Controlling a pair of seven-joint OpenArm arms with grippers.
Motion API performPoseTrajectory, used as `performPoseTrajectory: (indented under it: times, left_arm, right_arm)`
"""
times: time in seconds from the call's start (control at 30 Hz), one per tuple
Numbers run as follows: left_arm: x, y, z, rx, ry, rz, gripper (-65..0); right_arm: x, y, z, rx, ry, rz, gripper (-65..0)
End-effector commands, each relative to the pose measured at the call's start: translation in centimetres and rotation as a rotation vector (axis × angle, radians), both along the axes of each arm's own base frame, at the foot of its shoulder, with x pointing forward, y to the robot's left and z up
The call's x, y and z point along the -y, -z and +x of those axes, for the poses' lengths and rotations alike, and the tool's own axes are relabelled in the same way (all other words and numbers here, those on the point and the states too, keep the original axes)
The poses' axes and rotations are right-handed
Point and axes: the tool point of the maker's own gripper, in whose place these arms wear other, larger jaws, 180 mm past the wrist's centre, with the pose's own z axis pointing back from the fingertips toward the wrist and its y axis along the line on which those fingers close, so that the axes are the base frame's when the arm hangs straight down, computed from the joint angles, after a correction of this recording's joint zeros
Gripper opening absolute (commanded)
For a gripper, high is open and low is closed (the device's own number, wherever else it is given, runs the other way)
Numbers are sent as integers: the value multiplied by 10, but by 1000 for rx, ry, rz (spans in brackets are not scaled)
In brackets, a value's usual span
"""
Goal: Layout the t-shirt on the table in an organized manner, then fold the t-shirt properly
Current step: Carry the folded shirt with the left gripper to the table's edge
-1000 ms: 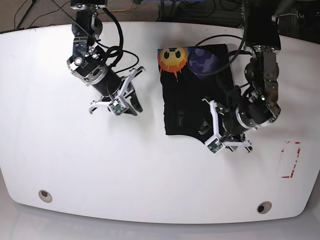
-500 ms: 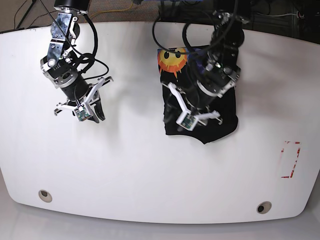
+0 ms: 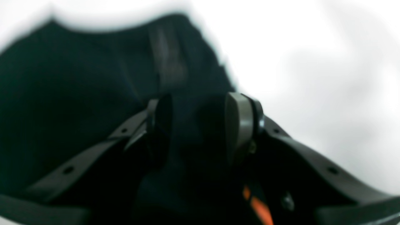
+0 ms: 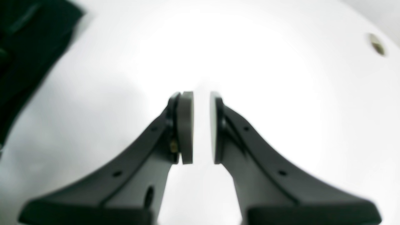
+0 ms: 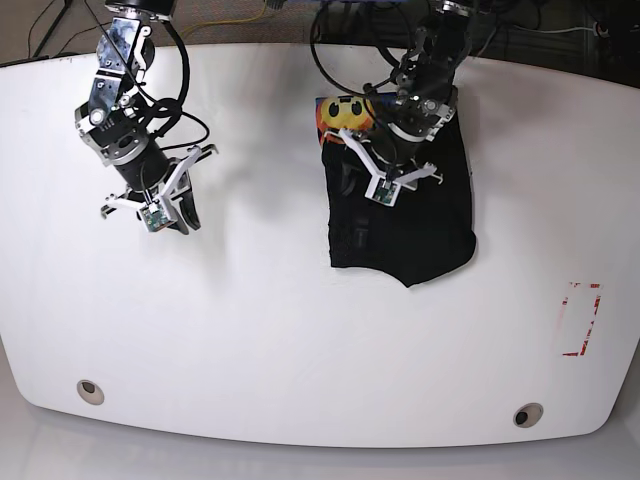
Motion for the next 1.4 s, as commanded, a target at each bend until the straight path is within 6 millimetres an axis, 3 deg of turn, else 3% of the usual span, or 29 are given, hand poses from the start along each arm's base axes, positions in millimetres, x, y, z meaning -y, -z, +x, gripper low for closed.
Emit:
performPoseTrajectory:
  times: [0.0,0.3,0.43,0.87,1.17,1.37]
  left_arm:
    - [-14,1,5,15,-11,16,-404]
    - [-75,27,-11,-50,-11,119,-404]
    - [-114,32,-21,-84,-6,159,-404]
    - [-229,17,-29,-145,15,335,-404]
    - [-279,14,-38,-217,99,445,-404]
    - [-320,12,-41,-264,65,466,-404]
  right_arm:
    - [1,-15,6,54,0,10,-569]
    - [1,-11,3,42,0,10,-569]
    - [2,-11,3,42,2,10,-572]
    - [1,-6,-5,22,1,10,-572]
    - [-1,0,-11,3,-3,12,-574]
    - [0,0,-11,3,0,12,-574]
